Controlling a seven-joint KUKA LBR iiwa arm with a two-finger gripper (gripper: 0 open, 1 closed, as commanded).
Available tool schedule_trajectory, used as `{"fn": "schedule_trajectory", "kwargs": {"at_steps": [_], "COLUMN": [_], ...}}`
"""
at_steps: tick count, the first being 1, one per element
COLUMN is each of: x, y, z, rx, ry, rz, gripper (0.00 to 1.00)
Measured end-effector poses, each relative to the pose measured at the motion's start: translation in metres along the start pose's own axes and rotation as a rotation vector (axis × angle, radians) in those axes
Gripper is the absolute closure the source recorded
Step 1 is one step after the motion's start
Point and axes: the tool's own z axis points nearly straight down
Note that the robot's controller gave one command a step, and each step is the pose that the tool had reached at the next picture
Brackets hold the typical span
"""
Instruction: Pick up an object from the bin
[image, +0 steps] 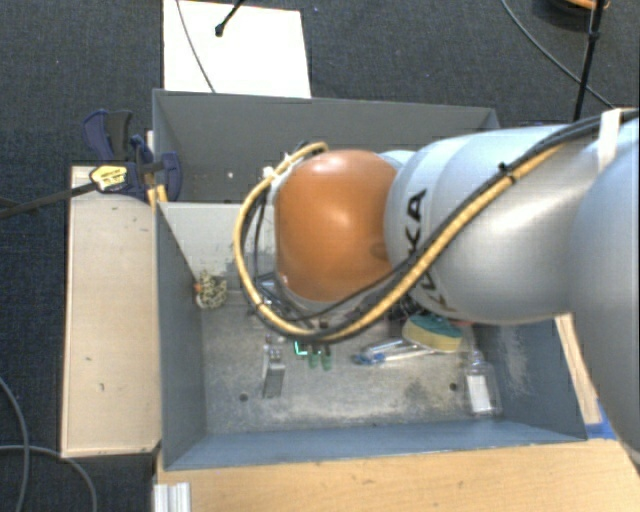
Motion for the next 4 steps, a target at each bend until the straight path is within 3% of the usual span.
{"fn": "schedule_trajectory", "kwargs": {"at_steps": [1,2,3,4], "x": [-0.087,-0.088,-0.06,-0.095], "y": [-0.047,-0.077,-0.134,-0.17], "z": [0.039,0.087,0.104,0.112], "rx": [-0.001,0.001,0.003,0.001], "ry": [-0.009,-0.004,-0.003,-0.011], "rz": [0.445,0.316,0.346,0.06], "gripper": [0.0,0.0,0.0,0.0]}}
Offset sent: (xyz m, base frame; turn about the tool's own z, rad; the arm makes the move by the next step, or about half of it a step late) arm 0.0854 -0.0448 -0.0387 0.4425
